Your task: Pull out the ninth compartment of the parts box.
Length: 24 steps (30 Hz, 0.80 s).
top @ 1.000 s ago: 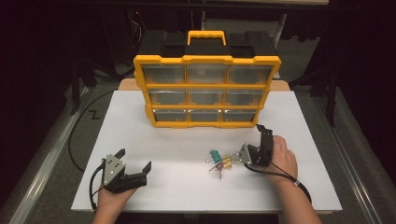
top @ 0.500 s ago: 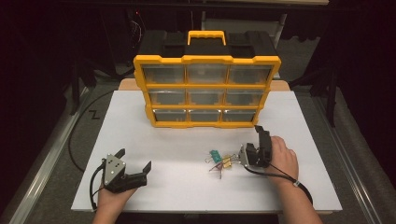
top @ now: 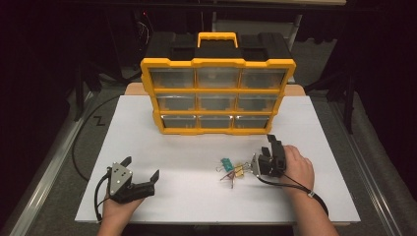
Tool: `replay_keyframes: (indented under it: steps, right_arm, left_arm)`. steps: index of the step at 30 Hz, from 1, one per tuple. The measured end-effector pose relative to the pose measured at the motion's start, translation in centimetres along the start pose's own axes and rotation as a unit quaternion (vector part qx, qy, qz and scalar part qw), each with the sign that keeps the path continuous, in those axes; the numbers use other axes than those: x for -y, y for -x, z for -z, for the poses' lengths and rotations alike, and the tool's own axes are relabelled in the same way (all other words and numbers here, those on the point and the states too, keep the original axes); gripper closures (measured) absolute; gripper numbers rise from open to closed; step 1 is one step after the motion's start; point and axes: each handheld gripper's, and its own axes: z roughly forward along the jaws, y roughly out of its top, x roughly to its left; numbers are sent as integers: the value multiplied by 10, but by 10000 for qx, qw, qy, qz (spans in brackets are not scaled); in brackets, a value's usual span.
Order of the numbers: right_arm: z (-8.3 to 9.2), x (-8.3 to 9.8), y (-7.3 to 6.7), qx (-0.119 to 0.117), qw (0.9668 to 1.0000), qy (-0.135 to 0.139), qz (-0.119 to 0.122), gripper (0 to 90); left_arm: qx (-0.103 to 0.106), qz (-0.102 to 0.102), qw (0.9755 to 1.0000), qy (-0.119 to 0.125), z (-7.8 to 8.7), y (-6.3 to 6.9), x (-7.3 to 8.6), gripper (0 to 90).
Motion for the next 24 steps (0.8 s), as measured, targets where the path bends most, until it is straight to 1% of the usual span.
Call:
replay_keyframes:
  steps: [1,4,5,8,9,10,11,12,13,18,19,21,22,23,24]
  right_arm:
    - [0,1,-1,2,10000,-10,-42,435]
    - [0,1,-1,-18,10000,-26,-69,445]
    - [0,1,-1,-61,9999,-44,-76,475]
    - [0,0,-2,-59,10000,-19,-78,488]
    - [0,0,-2,-58,10000,-16,-15,509]
    - [0,0,-2,-58,10000,-16,-15,509]
    - [1,-1,-2,12,10000,-21,-36,531]
    - [1,-1,-2,12,10000,-21,-36,531]
    - [1,-2,-1,78,10000,7,-38,550]
    - [3,-2,1,68,10000,-4,-54,582]
    - [3,-2,2,81,10000,10,-28,590]
    - [2,-3,5,127,9999,-5,-70,600]
    - [2,-5,8,169,9998,-86,-69,612]
    - [1,-6,10,110,9999,-47,-66,612]
    - [0,-7,11,153,9999,-51,-54,612]
  left_arm:
    - [3,3,10000,6,0,0,0,2]
    - [14,-3,10000,-1,0,0,0,2]
    - [30,-3,10000,17,0,0,0,2]
    - [9,-33,10000,-2,-1,0,0,2]
    - [4,-37,10000,-4,-1,0,0,2]
    - [4,-37,10000,-4,-1,0,0,2]
    - [-5,-27,10000,6,-1,-1,0,2]
    - [-5,-27,10000,6,-1,-1,0,2]
    - [-5,-28,10000,10,-1,-1,0,2]
    - [19,-107,9999,-56,-2,0,0,2]
    - [21,-121,9999,-69,-3,0,0,2]
    - [44,-144,9999,-66,-3,1,0,2]
    - [103,-133,9998,-62,-4,0,0,2]
    - [117,-136,9998,-64,-4,1,0,2]
    - [117,-136,9998,-64,-4,1,0,2]
